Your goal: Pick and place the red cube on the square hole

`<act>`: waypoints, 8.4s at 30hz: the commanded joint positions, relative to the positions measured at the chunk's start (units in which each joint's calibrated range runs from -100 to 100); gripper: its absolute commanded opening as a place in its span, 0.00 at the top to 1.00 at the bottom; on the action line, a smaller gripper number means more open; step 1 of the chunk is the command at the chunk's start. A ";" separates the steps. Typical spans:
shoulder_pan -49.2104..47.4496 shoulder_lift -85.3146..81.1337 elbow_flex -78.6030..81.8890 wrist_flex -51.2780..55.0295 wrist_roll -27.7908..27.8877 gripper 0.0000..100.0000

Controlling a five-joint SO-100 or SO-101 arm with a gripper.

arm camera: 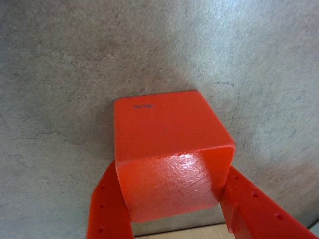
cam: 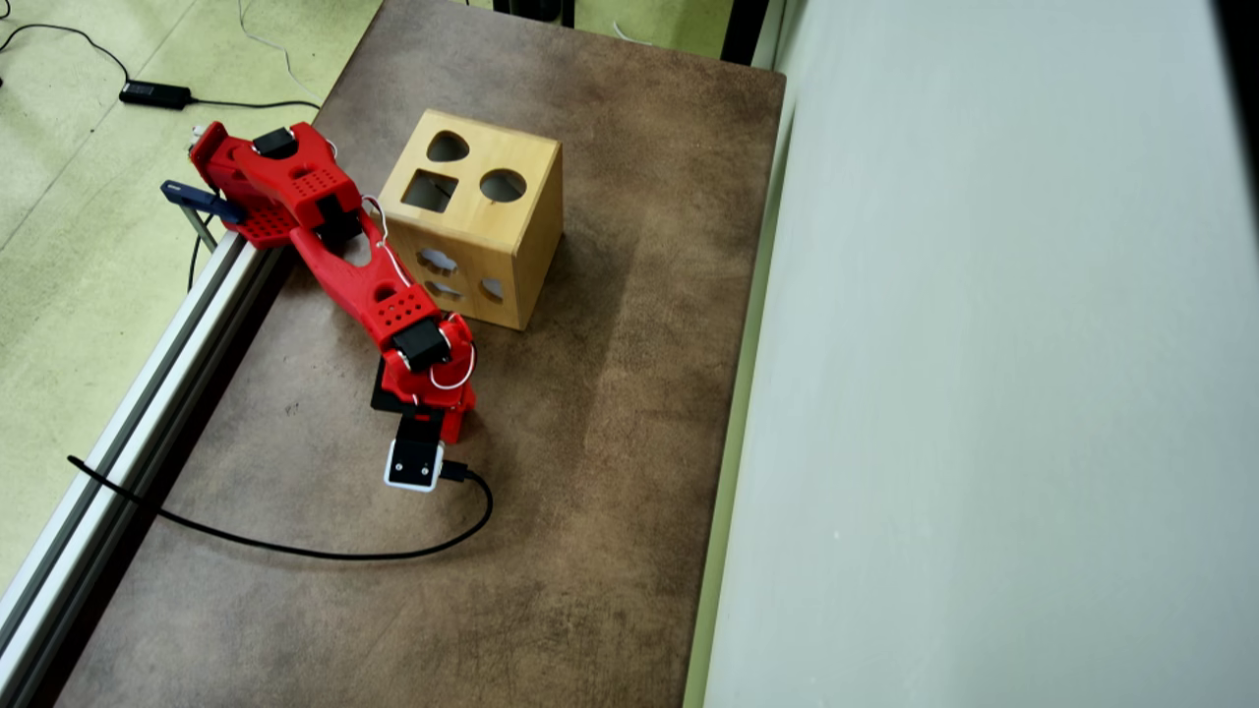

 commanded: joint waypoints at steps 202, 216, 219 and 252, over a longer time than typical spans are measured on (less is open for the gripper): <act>-32.10 -83.98 74.58 7.59 -27.69 0.98; -32.77 -83.98 73.68 7.59 -27.74 0.98; -32.77 -84.06 73.68 7.59 -27.74 0.98; -32.85 -84.91 72.16 7.51 -27.94 0.97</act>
